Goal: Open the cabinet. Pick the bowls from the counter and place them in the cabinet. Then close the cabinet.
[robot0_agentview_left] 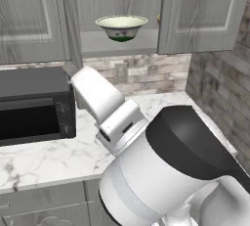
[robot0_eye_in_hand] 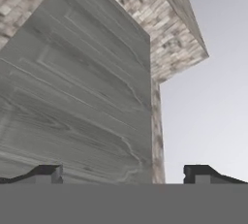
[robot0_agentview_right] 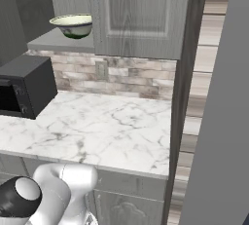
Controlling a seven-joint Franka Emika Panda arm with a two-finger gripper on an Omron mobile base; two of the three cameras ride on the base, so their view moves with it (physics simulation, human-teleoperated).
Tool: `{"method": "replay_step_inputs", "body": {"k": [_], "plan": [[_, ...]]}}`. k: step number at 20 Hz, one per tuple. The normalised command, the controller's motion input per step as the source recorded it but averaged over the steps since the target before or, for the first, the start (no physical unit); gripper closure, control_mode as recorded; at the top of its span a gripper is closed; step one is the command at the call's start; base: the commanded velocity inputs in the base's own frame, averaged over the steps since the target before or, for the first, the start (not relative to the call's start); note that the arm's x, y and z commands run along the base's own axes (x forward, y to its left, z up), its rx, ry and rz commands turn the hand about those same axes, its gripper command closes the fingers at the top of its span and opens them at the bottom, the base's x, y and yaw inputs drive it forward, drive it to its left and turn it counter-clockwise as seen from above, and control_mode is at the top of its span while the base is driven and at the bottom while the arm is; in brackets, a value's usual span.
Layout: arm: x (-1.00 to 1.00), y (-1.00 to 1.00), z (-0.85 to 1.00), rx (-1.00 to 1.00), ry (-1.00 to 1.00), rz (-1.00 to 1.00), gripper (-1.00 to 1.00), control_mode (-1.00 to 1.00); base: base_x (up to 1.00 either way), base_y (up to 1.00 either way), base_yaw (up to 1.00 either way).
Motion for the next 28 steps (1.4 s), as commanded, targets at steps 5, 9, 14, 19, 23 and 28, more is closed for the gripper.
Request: {"method": "replay_step_inputs", "body": {"k": [5,9,14,19,23,28], "plan": [[0.01,0.66,-0.04,0.21,0.26,-0.01,-1.0,-1.0,0.0,0.0,0.0],[-0.03,0.5,-0.23,0.15,0.13,-0.06,-1.0,-1.0,0.0,0.0,0.0],[0.0,0.35,-0.52,0.22,0.09,-0.14,-1.0,-1.0,0.0,0.0,0.0],[0.0,0.11,-0.74,0.27,0.08,-0.21,-1.0,-1.0,0.0,0.0,0.0],[-0.05,0.5,-0.84,0.29,0.1,-0.16,-1.0,-1.0,0.0,0.0,0.0],[-0.31,0.66,-0.57,0.34,0.07,-0.09,-1.0,-1.0,0.0,0.0,0.0]]}}
